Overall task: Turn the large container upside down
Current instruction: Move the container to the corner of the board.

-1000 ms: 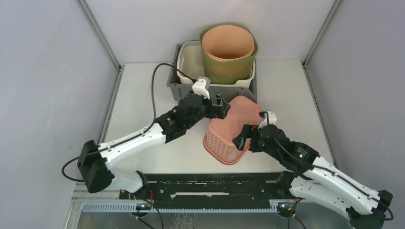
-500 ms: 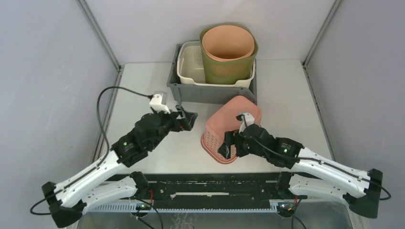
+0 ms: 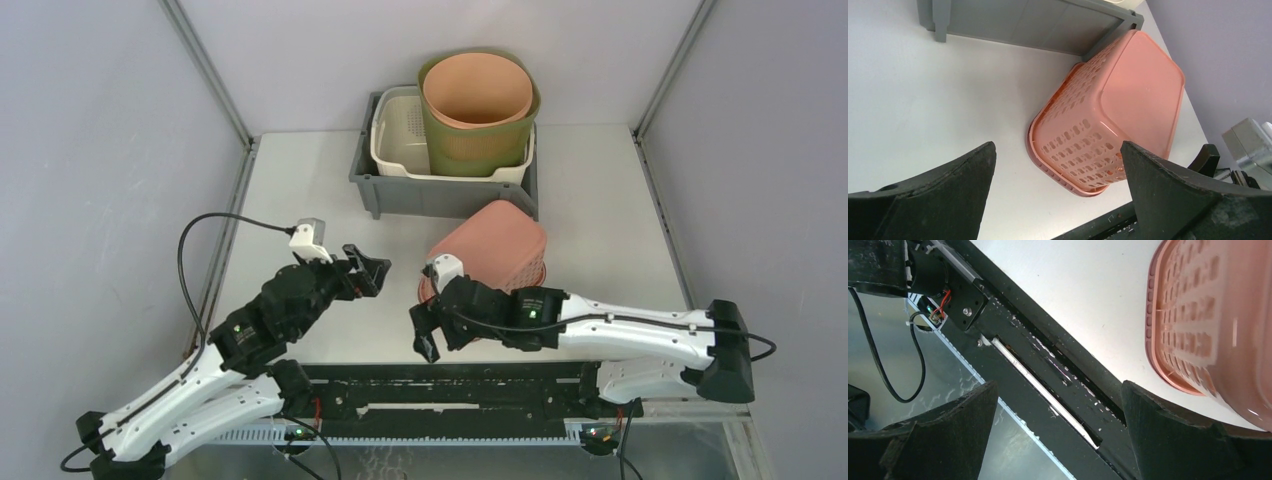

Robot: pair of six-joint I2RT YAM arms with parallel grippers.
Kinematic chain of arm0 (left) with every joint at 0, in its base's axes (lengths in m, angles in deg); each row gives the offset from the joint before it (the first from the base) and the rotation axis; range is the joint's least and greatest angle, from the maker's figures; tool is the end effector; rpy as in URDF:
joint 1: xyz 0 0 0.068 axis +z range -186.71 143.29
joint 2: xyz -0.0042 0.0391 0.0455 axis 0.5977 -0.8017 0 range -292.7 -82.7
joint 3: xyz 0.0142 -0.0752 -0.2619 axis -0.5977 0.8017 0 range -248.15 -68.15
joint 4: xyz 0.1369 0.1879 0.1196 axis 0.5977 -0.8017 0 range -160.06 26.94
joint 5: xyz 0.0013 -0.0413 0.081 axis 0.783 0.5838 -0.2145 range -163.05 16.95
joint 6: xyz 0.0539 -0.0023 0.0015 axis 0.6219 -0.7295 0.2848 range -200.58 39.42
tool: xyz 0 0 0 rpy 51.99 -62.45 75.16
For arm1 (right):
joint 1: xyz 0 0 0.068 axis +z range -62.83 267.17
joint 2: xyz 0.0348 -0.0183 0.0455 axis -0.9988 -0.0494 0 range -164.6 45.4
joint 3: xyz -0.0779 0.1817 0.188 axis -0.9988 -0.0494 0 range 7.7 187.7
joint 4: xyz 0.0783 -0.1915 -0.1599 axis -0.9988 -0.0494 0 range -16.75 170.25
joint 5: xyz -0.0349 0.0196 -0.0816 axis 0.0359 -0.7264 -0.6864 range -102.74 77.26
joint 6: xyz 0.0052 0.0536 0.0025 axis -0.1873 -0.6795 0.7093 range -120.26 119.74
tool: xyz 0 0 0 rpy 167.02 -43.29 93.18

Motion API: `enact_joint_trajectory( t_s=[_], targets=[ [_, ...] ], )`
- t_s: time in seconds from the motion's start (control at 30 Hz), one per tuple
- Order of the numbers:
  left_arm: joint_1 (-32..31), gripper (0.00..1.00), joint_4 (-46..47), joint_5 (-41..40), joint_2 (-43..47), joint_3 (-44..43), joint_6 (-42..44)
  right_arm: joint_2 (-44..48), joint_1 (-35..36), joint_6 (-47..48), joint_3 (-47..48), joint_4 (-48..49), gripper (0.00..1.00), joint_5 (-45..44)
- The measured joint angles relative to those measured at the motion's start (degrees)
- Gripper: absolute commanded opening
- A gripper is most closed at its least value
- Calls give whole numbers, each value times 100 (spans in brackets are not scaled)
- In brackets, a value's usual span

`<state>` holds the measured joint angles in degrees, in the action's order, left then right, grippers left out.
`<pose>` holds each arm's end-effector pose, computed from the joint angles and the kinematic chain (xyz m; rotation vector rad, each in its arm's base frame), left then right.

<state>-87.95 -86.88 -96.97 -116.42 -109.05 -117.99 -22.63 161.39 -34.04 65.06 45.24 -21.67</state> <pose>0.0977 -0.0986 0.3196 -0.0677 1.8915 -0.6896 0.0733 0.2386 0.2939 -0.7821 2.3511 0.7024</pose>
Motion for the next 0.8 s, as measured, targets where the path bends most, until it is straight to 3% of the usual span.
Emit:
enact_joint_trajectory(
  t_s=[0.43, 0.8],
  targets=[
    [0, 100, -144, 0, 118, 9, -20, -1716, -127, 732, 1578, -229, 100, -282],
    [20, 100, -245, -35, 260, 72, -227, -2118, -1899, 988, 1606, -319, 100, -153]
  ],
)
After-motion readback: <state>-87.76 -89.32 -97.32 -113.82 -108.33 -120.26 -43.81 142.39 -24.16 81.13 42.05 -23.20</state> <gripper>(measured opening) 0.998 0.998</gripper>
